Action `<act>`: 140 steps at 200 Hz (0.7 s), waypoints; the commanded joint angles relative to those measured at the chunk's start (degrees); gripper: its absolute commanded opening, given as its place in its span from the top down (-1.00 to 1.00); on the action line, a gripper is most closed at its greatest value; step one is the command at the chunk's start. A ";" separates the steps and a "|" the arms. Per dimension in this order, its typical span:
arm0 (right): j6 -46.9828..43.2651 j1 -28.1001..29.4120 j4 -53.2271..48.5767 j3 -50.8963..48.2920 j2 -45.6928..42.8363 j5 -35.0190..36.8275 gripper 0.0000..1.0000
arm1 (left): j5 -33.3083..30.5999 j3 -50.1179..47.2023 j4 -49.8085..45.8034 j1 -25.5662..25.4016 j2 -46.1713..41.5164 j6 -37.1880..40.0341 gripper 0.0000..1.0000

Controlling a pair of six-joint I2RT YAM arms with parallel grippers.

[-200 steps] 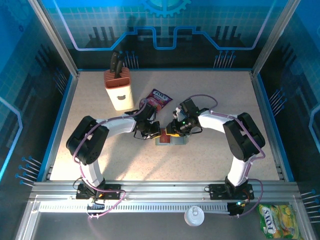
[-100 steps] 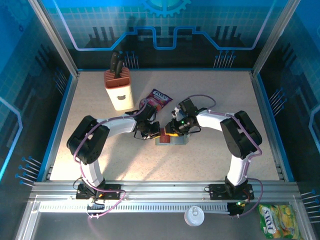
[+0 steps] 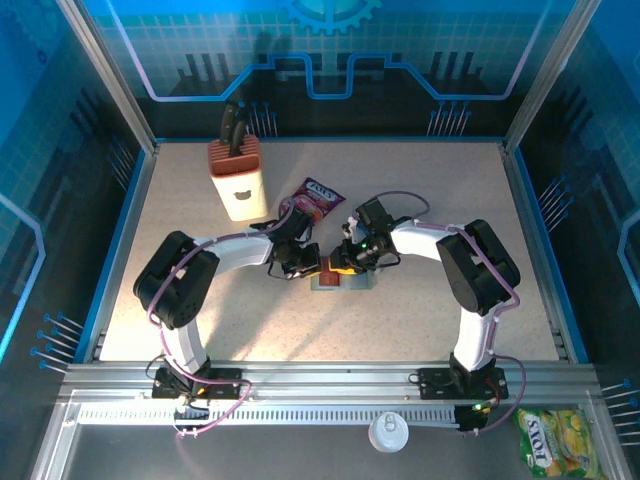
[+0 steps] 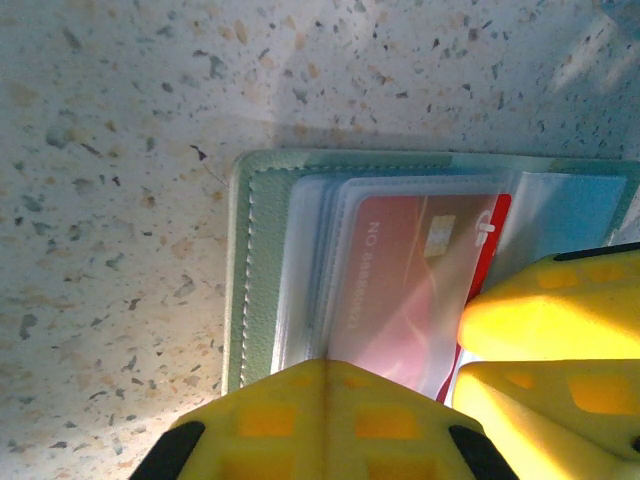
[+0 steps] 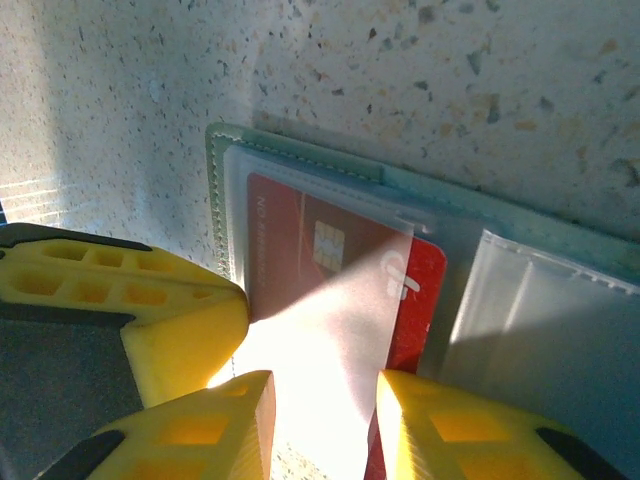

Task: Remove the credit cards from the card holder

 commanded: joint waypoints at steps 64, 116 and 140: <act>-2.85 0.65 -5.80 1.67 -0.25 5.27 0.31 | -1.35 0.32 -3.02 0.17 0.73 0.76 1.00; -4.24 0.93 -8.22 3.15 -1.04 6.62 0.31 | -1.29 1.14 -3.79 0.22 0.13 1.09 1.00; -4.15 1.10 -8.44 3.15 -1.42 6.22 0.31 | -1.13 2.34 -4.58 0.18 -0.63 1.44 1.00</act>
